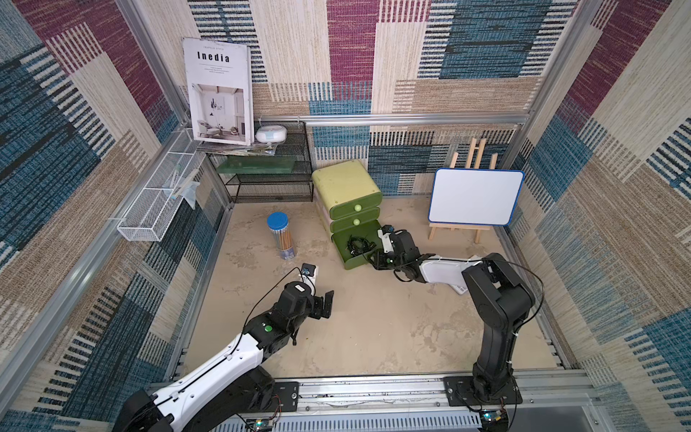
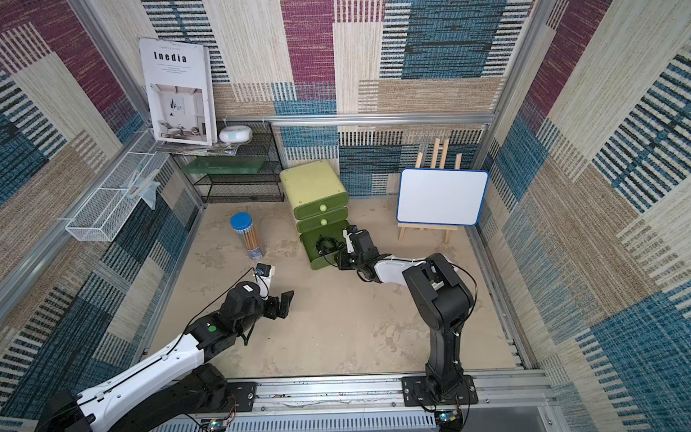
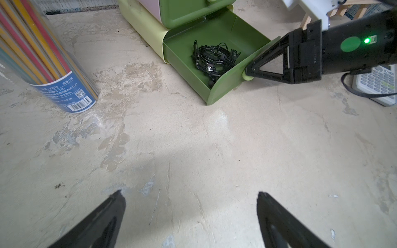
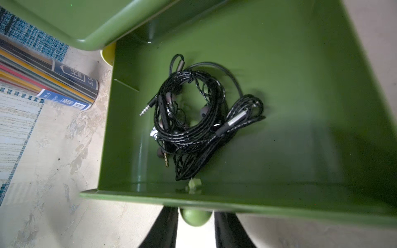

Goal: Place the wired earphones into the drawer by color
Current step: Close the drawer in the storage box.

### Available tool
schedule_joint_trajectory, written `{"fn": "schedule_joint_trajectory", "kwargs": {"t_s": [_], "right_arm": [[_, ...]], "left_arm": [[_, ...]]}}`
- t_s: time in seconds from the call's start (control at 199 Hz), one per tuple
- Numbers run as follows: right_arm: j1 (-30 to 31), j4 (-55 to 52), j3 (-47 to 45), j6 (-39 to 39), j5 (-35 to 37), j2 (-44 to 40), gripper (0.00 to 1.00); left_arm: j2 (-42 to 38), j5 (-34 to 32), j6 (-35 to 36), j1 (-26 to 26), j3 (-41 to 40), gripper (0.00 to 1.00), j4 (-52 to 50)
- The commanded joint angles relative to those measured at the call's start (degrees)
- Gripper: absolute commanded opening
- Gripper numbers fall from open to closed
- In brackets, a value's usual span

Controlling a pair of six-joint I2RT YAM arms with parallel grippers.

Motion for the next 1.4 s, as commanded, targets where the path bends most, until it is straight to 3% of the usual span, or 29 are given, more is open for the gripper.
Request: {"fn": "schedule_joint_trajectory", "kwargs": {"t_s": [0.0, 1.399], "right_arm": [[0.1, 1.8, 1.0, -0.5, 0.7, 0.6, 0.34], [-0.1, 8.0, 14.2, 1.4, 6.7, 12.8, 0.38]], "left_arm": [[0.1, -0.2, 0.3, 0.1, 0.3, 0.99, 1.2], [-1.3, -1.1, 0.9, 0.1, -0.1, 0.99, 1.0]]}}
